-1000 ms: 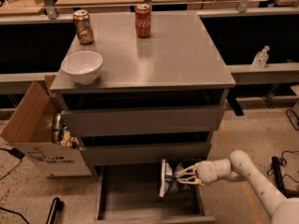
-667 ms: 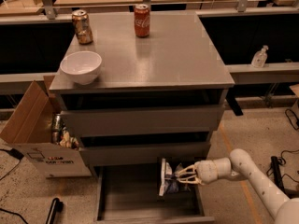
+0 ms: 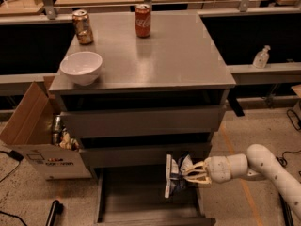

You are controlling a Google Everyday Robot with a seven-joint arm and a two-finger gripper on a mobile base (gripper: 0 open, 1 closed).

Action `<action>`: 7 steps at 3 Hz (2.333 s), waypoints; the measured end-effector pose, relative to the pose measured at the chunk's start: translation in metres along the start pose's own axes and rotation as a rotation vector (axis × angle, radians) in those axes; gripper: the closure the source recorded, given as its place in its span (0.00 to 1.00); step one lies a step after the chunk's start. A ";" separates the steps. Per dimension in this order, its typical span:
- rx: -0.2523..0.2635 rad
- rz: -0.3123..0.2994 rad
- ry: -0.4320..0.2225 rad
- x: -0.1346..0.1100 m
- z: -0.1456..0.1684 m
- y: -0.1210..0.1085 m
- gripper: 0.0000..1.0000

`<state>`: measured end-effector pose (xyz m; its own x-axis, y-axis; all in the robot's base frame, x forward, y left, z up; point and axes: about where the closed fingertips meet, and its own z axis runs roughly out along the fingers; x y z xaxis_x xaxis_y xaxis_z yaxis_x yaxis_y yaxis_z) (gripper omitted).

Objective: Pick blue chip bag from bottom drawer and place on counter

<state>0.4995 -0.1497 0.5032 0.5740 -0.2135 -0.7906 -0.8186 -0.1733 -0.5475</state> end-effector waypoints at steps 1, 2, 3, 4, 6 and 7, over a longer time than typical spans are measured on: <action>0.015 -0.144 0.076 -0.074 -0.032 -0.027 1.00; -0.024 -0.241 0.167 -0.141 -0.045 -0.061 1.00; -0.116 -0.307 0.323 -0.225 -0.055 -0.130 1.00; -0.196 -0.340 0.327 -0.274 -0.063 -0.184 1.00; -0.235 -0.377 0.312 -0.304 -0.072 -0.219 1.00; -0.275 -0.405 0.352 -0.302 -0.079 -0.243 1.00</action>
Offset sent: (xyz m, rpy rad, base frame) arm -0.0336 -0.0046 0.3192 -0.3887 -0.4417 0.0002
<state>0.5272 -0.1190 0.8965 0.8497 -0.3761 -0.3696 -0.5251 -0.5396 -0.6581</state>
